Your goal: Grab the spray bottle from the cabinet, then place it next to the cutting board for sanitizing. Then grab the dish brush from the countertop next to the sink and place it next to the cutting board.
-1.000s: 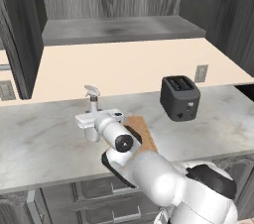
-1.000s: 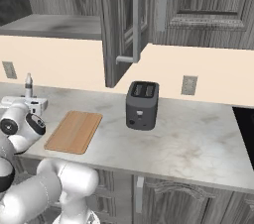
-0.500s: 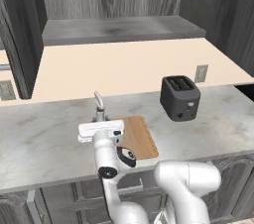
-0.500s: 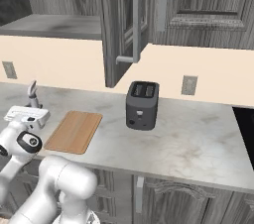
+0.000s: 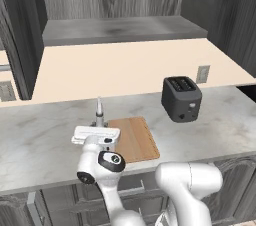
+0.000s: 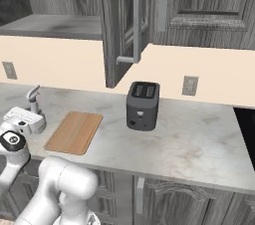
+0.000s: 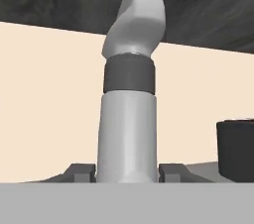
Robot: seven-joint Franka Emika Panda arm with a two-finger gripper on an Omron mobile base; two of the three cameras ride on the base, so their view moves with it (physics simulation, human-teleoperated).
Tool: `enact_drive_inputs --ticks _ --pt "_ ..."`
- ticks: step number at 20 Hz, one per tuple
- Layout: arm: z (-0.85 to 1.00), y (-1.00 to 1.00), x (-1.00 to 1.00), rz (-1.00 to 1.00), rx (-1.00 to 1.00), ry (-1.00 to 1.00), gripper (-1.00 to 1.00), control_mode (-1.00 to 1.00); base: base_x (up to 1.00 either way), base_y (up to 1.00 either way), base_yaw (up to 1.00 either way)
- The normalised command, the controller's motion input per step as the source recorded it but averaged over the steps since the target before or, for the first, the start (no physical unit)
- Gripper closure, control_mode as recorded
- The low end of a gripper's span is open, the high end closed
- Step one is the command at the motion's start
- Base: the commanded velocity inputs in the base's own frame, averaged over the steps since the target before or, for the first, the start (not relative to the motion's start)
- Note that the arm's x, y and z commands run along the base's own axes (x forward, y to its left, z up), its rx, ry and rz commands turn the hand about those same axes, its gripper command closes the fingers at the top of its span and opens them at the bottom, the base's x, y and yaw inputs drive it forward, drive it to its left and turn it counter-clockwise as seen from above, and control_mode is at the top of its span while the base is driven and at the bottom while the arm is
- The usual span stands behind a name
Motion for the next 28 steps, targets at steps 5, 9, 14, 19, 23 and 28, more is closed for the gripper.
enact_drive_inputs --ticks 5,9,14,19,23,28 --pt "-0.27 0.46 -0.03 -0.16 0.0 0.0 1.0 -1.0 0.0 0.0 0.0" --pt "-0.38 0.22 0.0 -0.11 0.0 0.0 1.0 -1.0 0.0 0.0 0.0" --pt "-0.31 0.05 0.0 -0.07 0.0 0.04 1.0 -1.0 0.0 0.0 0.0" --pt "-0.2 0.0 0.0 -0.04 0.0 0.08 1.0 -1.0 0.0 0.0 0.0" --pt "-0.23 0.0 0.0 -0.03 0.0 0.06 1.0 -1.0 0.0 0.0 0.0" --pt "-0.14 0.05 0.0 -0.04 0.0 0.02 -1.0 -1.0 0.0 0.0 0.0"
